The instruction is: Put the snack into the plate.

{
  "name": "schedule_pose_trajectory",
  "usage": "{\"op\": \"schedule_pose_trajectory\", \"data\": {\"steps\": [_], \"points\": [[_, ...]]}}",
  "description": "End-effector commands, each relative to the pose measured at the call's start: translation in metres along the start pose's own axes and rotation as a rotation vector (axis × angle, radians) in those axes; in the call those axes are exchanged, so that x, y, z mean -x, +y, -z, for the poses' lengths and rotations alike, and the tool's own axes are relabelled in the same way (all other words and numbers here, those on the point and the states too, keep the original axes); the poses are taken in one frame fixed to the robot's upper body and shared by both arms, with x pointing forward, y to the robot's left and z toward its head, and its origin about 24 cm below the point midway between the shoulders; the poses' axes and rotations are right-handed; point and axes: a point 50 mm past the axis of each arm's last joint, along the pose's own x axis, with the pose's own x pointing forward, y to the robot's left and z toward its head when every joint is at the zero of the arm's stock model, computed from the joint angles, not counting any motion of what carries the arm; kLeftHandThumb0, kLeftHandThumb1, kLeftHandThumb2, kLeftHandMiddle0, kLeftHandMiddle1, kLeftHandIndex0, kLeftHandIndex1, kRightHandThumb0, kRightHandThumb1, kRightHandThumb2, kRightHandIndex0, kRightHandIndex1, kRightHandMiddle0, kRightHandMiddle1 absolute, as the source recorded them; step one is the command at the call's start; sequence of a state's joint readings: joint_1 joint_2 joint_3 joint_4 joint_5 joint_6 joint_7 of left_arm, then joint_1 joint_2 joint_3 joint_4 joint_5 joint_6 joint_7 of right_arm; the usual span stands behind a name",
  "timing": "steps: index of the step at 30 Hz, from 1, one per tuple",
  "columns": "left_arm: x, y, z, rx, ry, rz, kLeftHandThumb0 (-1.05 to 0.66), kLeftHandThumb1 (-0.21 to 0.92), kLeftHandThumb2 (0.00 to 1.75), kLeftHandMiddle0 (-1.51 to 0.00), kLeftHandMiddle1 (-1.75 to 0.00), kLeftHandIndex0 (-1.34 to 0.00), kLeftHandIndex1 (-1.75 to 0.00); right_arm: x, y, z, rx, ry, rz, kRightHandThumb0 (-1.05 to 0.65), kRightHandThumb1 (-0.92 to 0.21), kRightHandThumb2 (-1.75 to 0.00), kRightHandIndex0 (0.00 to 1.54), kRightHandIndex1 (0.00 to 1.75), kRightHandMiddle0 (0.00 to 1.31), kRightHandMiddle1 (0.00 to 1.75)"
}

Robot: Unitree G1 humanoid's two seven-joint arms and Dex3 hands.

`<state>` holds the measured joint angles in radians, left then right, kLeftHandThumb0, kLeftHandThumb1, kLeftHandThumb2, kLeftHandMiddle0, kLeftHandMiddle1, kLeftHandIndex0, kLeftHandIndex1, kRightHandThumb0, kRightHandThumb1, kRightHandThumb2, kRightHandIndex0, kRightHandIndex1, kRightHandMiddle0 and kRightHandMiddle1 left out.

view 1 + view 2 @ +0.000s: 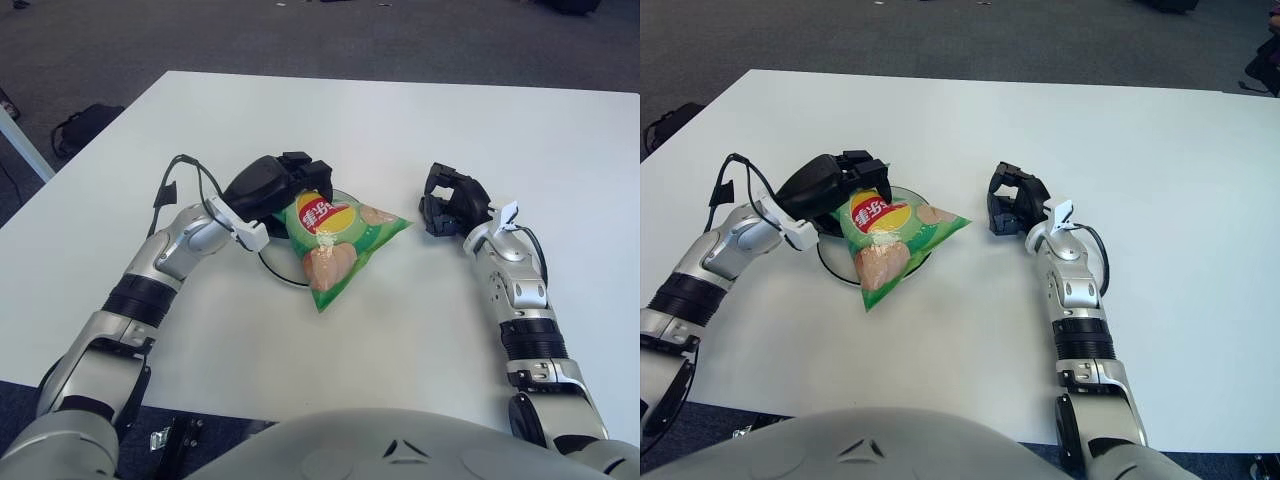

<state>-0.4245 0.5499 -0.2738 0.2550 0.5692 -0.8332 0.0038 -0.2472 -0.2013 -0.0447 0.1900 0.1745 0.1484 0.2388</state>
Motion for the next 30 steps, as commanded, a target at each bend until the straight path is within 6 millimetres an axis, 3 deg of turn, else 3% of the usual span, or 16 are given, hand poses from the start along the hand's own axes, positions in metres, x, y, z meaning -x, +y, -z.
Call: {"op": "schedule_pose_trajectory", "data": {"steps": [1, 5, 7, 8, 10, 11, 13, 14, 16, 17, 19, 21, 30], "points": [[0.002, -0.004, 0.002, -0.054, 0.020, 0.098, 0.00, 0.05, 1.62, -0.82, -1.72, -0.58, -1.75, 0.014, 0.000, 0.038, -0.020, 0.188, 0.010, -0.50, -0.26, -1.38, 1.21, 1.75, 0.66, 1.75], [0.001, -0.005, 0.002, -0.101, 0.004, 0.153, 0.00, 0.01, 1.68, -0.85, -1.73, -0.61, -1.75, 0.014, 0.000, 0.038, -0.015, 0.190, 0.010, -0.50, -0.27, -1.38, 1.20, 1.75, 0.65, 1.75], [0.000, -0.006, 0.002, -0.126, -0.008, 0.194, -0.01, 0.01, 1.63, -0.85, -1.74, -0.66, -1.63, 0.014, 0.000, 0.038, -0.012, 0.191, 0.011, -0.50, -0.27, -1.37, 1.20, 1.75, 0.65, 1.75], [0.001, -0.005, 0.003, -0.138, -0.007, 0.229, -0.01, 0.06, 1.58, -0.79, -1.74, -0.64, -1.65, 0.014, 0.000, 0.037, -0.011, 0.192, 0.012, -0.50, -0.27, -1.37, 1.20, 1.75, 0.65, 1.75], [0.002, -0.004, 0.004, -0.148, -0.004, 0.265, -0.01, 0.32, 1.30, -0.54, -1.74, -0.47, -1.70, 0.014, 0.000, 0.037, -0.011, 0.193, 0.013, -0.50, -0.27, -1.37, 1.20, 1.75, 0.65, 1.75], [0.003, -0.003, 0.005, -0.151, 0.000, 0.282, -0.01, 0.36, 1.25, -0.50, -1.74, -0.44, -1.71, 0.014, 0.000, 0.037, -0.011, 0.193, 0.013, -0.50, -0.27, -1.37, 1.20, 1.75, 0.65, 1.75], [0.007, 0.000, 0.005, -0.155, 0.008, 0.334, -0.01, 0.56, 1.03, -0.35, -1.75, -0.32, -1.73, 0.014, 0.000, 0.037, -0.011, 0.195, 0.014, -0.49, -0.27, -1.37, 1.20, 1.75, 0.65, 1.75], [0.009, 0.002, 0.006, -0.158, 0.015, 0.382, -0.15, 0.59, 0.97, -0.30, -1.70, -0.25, -1.63, 0.014, 0.000, 0.037, -0.010, 0.196, 0.014, -0.49, -0.27, -1.37, 1.20, 1.75, 0.65, 1.75], [0.011, 0.003, 0.006, -0.161, 0.023, 0.468, -0.51, 0.71, 0.76, -0.15, -1.37, -0.10, -1.33, 0.014, 0.000, 0.037, -0.007, 0.197, 0.013, -0.49, -0.27, -1.37, 1.20, 1.75, 0.65, 1.75], [0.011, 0.003, 0.006, -0.161, 0.025, 0.500, -0.57, 0.73, 0.72, -0.12, -1.24, -0.08, -1.24, 0.014, 0.000, 0.037, -0.007, 0.197, 0.012, -0.49, -0.27, -1.37, 1.20, 1.75, 0.65, 1.75], [0.011, 0.004, 0.005, -0.164, 0.017, 0.553, -0.73, 0.83, 0.55, -0.09, -0.82, -0.03, -0.92, 0.014, 0.000, 0.037, -0.005, 0.195, 0.010, -0.49, -0.27, -1.36, 1.20, 1.75, 0.65, 1.75], [0.011, 0.006, 0.004, -0.164, 0.008, 0.572, -0.79, 0.88, 0.48, -0.08, -0.61, -0.02, -0.75, 0.014, 0.000, 0.037, -0.004, 0.194, 0.010, -0.49, -0.27, -1.37, 1.20, 1.75, 0.65, 1.75], [0.009, 0.016, 0.003, -0.141, -0.051, 0.631, -0.96, 0.92, 0.34, -0.01, -0.08, 0.00, -0.19, 0.013, 0.000, 0.037, -0.011, 0.196, 0.007, -0.50, -0.27, -1.37, 1.21, 1.75, 0.65, 1.75]]}}
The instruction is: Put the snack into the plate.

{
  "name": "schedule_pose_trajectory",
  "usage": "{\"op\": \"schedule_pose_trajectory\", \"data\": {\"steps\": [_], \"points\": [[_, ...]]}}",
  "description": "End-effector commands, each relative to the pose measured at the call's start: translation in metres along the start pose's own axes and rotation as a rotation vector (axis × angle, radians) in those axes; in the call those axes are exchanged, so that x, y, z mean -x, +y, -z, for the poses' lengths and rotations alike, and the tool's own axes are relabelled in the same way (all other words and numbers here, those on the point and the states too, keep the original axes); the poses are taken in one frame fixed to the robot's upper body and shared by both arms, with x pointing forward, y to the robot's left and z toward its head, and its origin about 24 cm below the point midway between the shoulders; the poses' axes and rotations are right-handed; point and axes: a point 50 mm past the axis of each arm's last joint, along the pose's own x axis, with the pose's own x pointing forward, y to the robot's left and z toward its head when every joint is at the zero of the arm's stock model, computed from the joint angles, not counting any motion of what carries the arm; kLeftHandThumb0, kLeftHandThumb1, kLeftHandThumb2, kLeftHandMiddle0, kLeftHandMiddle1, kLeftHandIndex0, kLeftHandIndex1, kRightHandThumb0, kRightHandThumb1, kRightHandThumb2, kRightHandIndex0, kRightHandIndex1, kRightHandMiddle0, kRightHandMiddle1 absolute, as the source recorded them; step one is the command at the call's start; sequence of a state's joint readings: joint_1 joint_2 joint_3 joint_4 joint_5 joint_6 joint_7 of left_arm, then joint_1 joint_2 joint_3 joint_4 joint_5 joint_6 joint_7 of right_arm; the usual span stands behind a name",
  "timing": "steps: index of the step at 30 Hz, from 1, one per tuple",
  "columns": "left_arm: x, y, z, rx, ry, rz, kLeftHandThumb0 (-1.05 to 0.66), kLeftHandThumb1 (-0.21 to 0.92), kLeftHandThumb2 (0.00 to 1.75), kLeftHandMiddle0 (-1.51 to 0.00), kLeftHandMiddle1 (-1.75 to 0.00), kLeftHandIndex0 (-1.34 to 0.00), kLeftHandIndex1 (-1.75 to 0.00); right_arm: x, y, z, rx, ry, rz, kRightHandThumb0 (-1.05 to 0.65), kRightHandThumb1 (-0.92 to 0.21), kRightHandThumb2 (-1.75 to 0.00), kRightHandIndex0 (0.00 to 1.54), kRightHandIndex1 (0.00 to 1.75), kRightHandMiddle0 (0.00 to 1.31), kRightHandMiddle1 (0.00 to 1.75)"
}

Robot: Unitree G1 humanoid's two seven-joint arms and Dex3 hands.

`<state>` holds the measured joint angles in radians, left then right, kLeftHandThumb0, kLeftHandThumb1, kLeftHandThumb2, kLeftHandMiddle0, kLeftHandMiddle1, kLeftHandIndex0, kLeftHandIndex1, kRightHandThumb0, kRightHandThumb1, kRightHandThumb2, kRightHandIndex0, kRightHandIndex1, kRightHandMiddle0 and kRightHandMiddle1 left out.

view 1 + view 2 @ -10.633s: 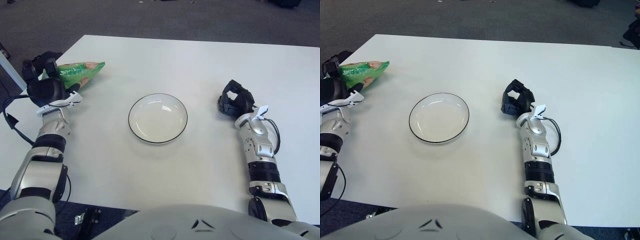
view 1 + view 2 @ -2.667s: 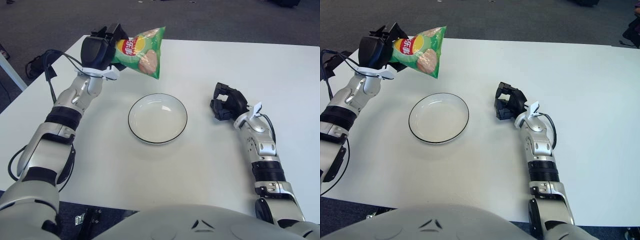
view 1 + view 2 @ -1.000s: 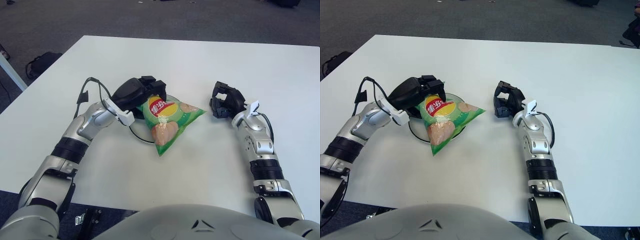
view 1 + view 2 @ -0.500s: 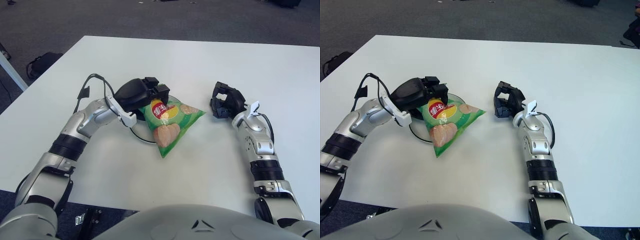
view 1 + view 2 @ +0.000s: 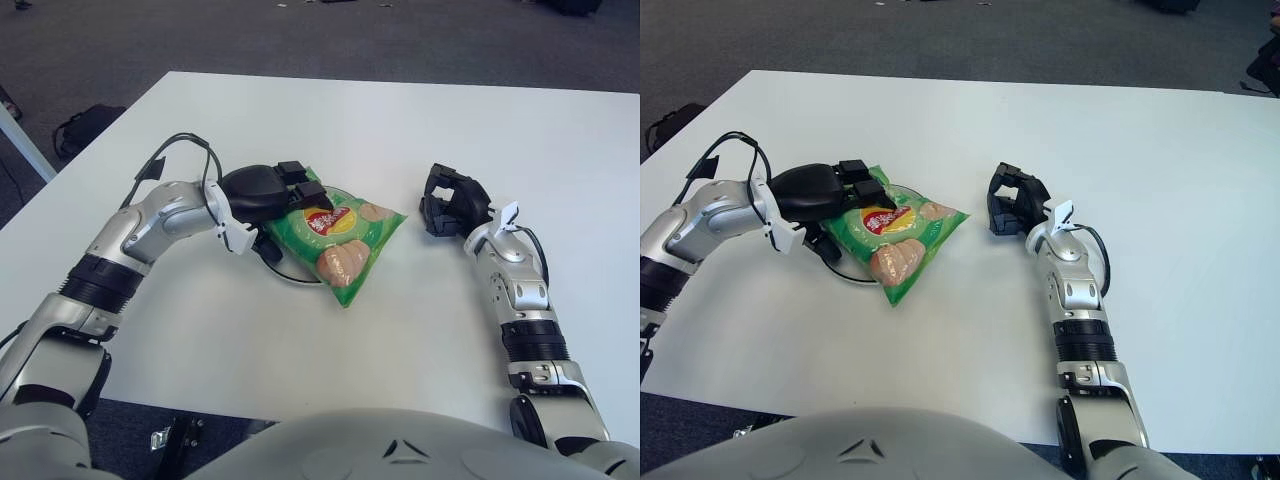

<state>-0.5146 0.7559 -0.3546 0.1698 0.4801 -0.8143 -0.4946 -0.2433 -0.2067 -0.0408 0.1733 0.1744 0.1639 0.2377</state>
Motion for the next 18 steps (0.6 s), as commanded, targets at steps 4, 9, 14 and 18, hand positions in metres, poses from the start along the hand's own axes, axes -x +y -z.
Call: {"op": "schedule_pose_trajectory", "data": {"steps": [4, 9, 14, 18], "points": [[0.002, 0.005, 0.002, 0.023, -0.041, 0.090, -0.98, 0.89, 0.30, 0.00, -0.02, 0.00, -0.06, 0.012, 0.000, 0.039, -0.019, 0.194, 0.008, -0.50, -0.27, -1.37, 1.21, 1.75, 0.65, 1.75], [0.004, 0.010, 0.003, 0.073, -0.061, 0.107, -0.99, 0.84, 0.27, 0.00, 0.00, 0.00, -0.01, 0.012, 0.001, 0.039, -0.014, 0.195, 0.006, -0.50, -0.27, -1.37, 1.21, 1.75, 0.65, 1.75], [0.009, 0.015, 0.005, 0.187, -0.078, 0.080, -1.00, 0.82, 0.24, 0.00, 0.00, 0.00, 0.00, 0.012, 0.001, 0.039, -0.017, 0.198, 0.008, -0.50, -0.27, -1.37, 1.20, 1.75, 0.65, 1.75], [0.014, 0.019, 0.008, 0.290, -0.089, 0.043, -1.02, 0.81, 0.23, 0.00, 0.00, 0.00, 0.00, 0.011, 0.001, 0.039, -0.019, 0.200, 0.013, -0.50, -0.27, -1.37, 1.20, 1.75, 0.65, 1.75]]}}
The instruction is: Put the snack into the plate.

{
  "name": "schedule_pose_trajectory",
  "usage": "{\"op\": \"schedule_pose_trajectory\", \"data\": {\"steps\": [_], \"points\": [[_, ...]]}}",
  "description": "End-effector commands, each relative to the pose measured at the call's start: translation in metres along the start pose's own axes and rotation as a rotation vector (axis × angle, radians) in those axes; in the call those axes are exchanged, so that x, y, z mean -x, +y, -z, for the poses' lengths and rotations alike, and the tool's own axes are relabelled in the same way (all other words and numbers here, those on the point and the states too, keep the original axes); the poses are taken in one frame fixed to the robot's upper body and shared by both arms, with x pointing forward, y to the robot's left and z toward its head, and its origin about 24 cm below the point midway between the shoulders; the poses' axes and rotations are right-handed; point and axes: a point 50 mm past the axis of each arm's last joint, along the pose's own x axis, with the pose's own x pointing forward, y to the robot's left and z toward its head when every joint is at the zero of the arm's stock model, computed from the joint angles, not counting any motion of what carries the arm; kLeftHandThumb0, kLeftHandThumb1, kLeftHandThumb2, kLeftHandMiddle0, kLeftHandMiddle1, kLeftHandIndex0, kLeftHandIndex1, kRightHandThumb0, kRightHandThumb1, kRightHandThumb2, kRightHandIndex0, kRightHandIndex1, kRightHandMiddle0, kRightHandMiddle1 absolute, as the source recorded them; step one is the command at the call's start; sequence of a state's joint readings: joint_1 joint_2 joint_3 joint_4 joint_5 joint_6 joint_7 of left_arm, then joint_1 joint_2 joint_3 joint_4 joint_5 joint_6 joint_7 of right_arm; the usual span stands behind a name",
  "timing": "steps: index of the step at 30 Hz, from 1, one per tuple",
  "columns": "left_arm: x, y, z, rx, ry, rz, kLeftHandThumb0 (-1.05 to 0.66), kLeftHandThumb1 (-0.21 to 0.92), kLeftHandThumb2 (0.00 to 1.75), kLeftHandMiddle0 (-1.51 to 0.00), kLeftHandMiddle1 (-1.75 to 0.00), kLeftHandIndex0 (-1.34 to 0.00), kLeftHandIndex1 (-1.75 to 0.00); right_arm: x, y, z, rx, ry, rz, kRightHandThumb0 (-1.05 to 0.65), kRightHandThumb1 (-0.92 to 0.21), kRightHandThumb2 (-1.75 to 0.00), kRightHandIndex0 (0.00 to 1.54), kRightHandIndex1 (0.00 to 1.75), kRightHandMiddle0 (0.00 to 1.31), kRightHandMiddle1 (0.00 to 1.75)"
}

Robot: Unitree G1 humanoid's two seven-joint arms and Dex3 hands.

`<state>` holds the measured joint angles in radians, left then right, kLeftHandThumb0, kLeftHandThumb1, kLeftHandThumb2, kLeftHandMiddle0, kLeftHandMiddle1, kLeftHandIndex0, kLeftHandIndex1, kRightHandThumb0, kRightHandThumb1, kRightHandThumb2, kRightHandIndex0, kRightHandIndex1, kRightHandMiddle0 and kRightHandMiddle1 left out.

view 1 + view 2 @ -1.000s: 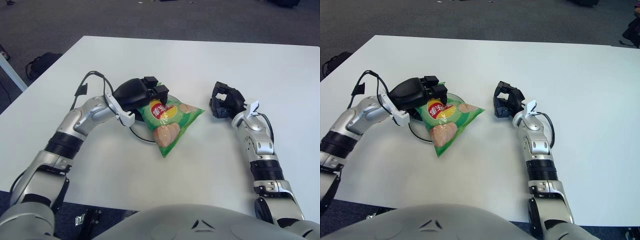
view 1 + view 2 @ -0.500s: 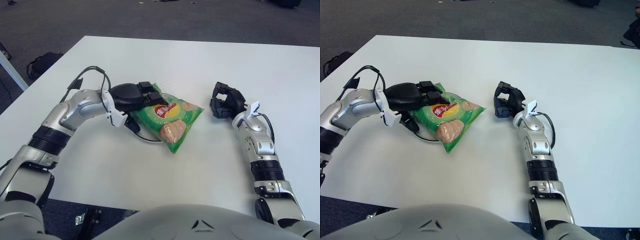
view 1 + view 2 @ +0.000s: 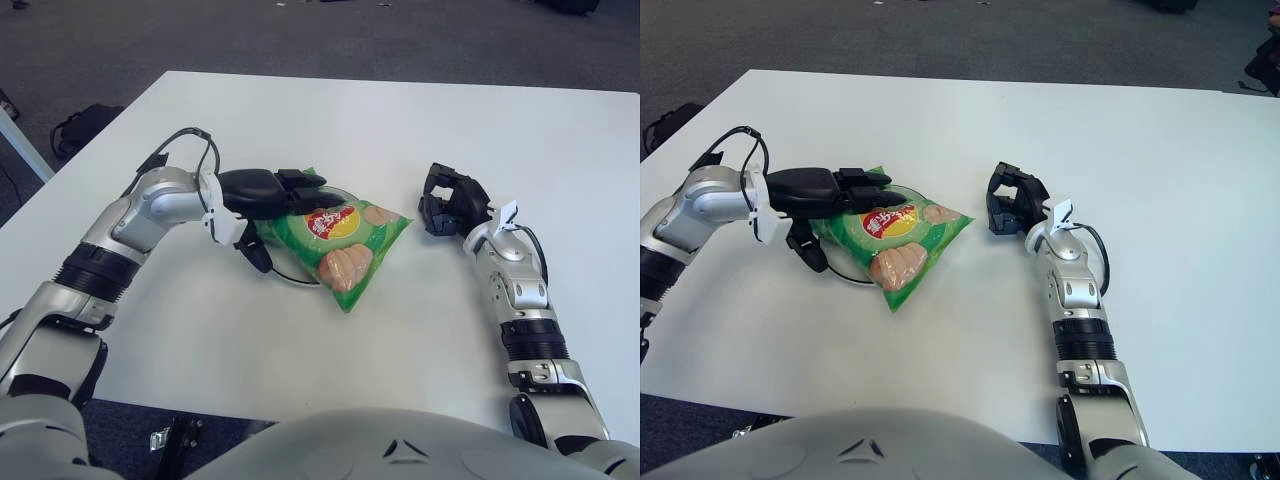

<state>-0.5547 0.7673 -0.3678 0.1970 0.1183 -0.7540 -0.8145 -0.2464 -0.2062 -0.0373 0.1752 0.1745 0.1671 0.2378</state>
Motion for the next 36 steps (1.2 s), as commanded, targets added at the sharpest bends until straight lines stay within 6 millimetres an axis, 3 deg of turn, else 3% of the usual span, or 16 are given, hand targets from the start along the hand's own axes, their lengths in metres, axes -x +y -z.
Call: {"op": "schedule_pose_trajectory", "data": {"steps": [1, 11, 18, 23, 29, 36], "points": [[0.009, 0.008, 0.002, 0.088, -0.005, -0.043, -1.02, 0.81, 0.23, 0.00, 0.00, 0.00, 0.00, 0.011, 0.000, 0.039, -0.019, 0.198, 0.018, -0.49, -0.27, -1.37, 1.20, 1.75, 0.65, 1.75], [0.023, 0.022, 0.003, 0.232, -0.105, -0.207, -1.05, 0.85, 0.22, 0.00, 0.00, 0.00, 0.00, 0.012, 0.001, 0.039, -0.001, 0.203, 0.009, -0.49, -0.27, -1.37, 1.20, 1.75, 0.65, 1.75], [0.047, 0.021, 0.032, 0.621, -0.132, -0.414, -1.00, 0.86, 0.27, 0.00, 0.00, -0.03, -0.02, 0.011, 0.002, 0.039, -0.004, 0.206, 0.007, -0.49, -0.27, -1.37, 1.20, 1.75, 0.65, 1.75], [0.068, 0.002, 0.046, 0.687, 0.009, -0.665, -0.92, 0.82, 0.32, -0.15, -0.07, 0.00, -0.38, 0.010, 0.002, 0.040, 0.000, 0.211, 0.009, -0.49, -0.27, -1.37, 1.20, 1.75, 0.65, 1.75], [0.067, -0.017, 0.075, 0.869, 0.045, -0.912, -0.83, 0.78, 0.43, -0.30, -0.13, 0.00, -0.70, 0.009, 0.004, 0.039, -0.003, 0.216, 0.013, -0.49, -0.27, -1.37, 1.20, 1.75, 0.65, 1.75], [0.065, -0.040, 0.088, 1.066, 0.068, -1.150, -0.76, 0.82, 0.50, -0.34, -0.66, 0.00, -1.04, 0.009, 0.005, 0.038, 0.001, 0.218, 0.018, -0.49, -0.27, -1.37, 1.19, 1.75, 0.65, 1.75]]}}
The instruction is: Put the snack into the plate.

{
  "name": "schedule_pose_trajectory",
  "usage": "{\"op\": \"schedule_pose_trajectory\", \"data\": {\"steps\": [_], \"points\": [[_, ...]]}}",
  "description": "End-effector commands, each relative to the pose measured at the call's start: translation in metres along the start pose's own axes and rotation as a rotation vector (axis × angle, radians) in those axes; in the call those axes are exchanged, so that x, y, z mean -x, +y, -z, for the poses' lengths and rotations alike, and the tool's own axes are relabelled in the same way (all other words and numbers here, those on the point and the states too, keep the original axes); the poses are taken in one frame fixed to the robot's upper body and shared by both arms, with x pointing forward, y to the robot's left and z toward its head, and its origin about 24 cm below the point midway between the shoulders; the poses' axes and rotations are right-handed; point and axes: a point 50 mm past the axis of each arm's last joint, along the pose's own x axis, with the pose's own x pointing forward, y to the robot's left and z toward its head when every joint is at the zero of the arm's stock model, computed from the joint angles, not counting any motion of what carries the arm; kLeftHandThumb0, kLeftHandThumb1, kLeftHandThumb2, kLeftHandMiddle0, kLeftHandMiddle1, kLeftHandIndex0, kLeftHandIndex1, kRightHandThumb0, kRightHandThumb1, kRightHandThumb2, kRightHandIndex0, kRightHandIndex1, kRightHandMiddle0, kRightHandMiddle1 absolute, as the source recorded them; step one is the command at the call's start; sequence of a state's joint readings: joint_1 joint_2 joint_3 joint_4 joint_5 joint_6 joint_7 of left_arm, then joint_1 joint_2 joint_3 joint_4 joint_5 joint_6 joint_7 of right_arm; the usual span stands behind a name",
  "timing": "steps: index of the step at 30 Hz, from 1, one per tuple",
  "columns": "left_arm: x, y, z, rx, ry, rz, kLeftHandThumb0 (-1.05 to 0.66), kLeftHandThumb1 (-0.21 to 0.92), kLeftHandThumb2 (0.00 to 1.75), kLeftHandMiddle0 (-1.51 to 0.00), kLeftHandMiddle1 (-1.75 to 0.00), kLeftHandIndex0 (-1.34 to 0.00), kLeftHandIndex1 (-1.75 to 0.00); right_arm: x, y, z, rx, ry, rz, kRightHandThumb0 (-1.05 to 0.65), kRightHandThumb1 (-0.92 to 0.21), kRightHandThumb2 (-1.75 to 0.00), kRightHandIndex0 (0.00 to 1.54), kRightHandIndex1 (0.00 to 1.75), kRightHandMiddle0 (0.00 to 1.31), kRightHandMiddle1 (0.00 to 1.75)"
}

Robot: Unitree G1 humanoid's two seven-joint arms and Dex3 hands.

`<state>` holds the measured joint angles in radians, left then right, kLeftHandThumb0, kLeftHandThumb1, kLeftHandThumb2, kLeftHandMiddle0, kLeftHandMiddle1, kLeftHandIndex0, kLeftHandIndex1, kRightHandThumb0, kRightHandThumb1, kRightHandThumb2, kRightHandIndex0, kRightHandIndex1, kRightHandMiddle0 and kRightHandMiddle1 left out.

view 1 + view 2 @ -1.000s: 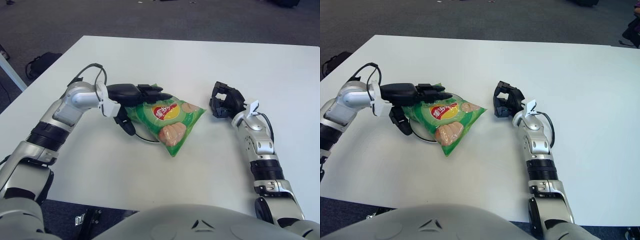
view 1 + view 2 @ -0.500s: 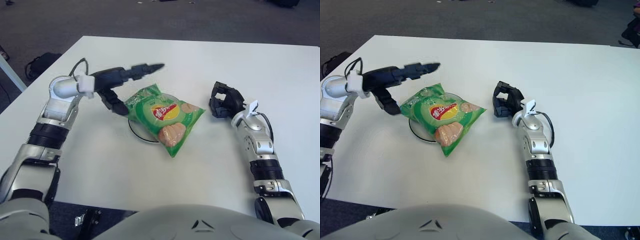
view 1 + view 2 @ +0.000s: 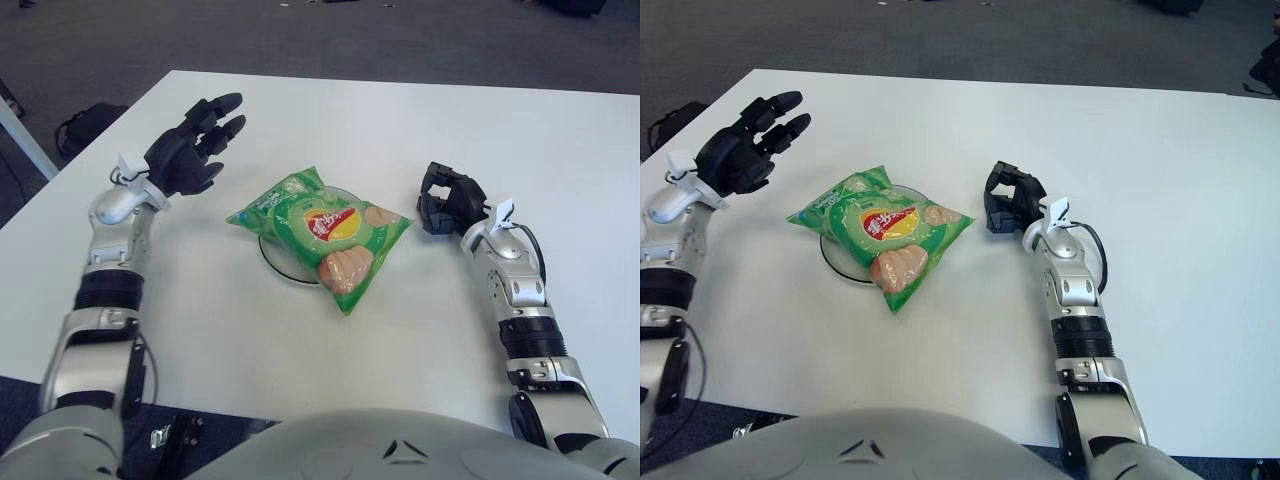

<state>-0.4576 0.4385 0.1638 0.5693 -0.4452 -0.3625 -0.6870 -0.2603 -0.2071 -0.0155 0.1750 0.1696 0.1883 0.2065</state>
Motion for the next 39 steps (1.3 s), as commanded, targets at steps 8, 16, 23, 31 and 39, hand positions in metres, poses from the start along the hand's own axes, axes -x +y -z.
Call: {"op": "schedule_pose_trajectory", "data": {"steps": [8, 16, 23, 31, 39], "points": [[0.023, -0.004, 0.046, 0.112, 0.115, -0.372, -0.46, 0.65, 0.88, -0.59, -1.36, -0.34, -1.66, 0.012, 0.002, 0.039, -0.003, 0.205, 0.016, -0.49, -0.27, -1.37, 1.19, 1.75, 0.65, 1.75], [0.037, -0.006, 0.072, 0.163, 0.244, -0.537, -0.44, 0.49, 1.10, -0.91, -1.73, -0.48, -1.74, 0.014, 0.000, 0.039, -0.002, 0.210, 0.019, -0.49, -0.27, -1.37, 1.19, 1.75, 0.65, 1.75], [0.036, -0.004, 0.080, 0.196, 0.320, -0.623, -0.46, 0.39, 1.23, -1.13, -1.74, -0.56, -1.75, 0.016, 0.000, 0.039, 0.008, 0.214, 0.023, -0.49, -0.27, -1.37, 1.19, 1.75, 0.65, 1.75], [0.038, -0.008, 0.081, 0.232, 0.347, -0.586, -0.47, 0.34, 1.28, -1.28, -1.75, -0.59, -1.75, 0.017, 0.000, 0.039, 0.019, 0.215, 0.021, -0.49, -0.27, -1.37, 1.19, 1.75, 0.65, 1.75], [0.042, -0.013, 0.082, 0.213, 0.371, -0.579, -0.47, 0.35, 1.27, -1.31, -1.75, -0.59, -1.75, 0.018, 0.000, 0.038, 0.021, 0.213, 0.023, -0.49, -0.27, -1.37, 1.19, 1.75, 0.65, 1.75]]}}
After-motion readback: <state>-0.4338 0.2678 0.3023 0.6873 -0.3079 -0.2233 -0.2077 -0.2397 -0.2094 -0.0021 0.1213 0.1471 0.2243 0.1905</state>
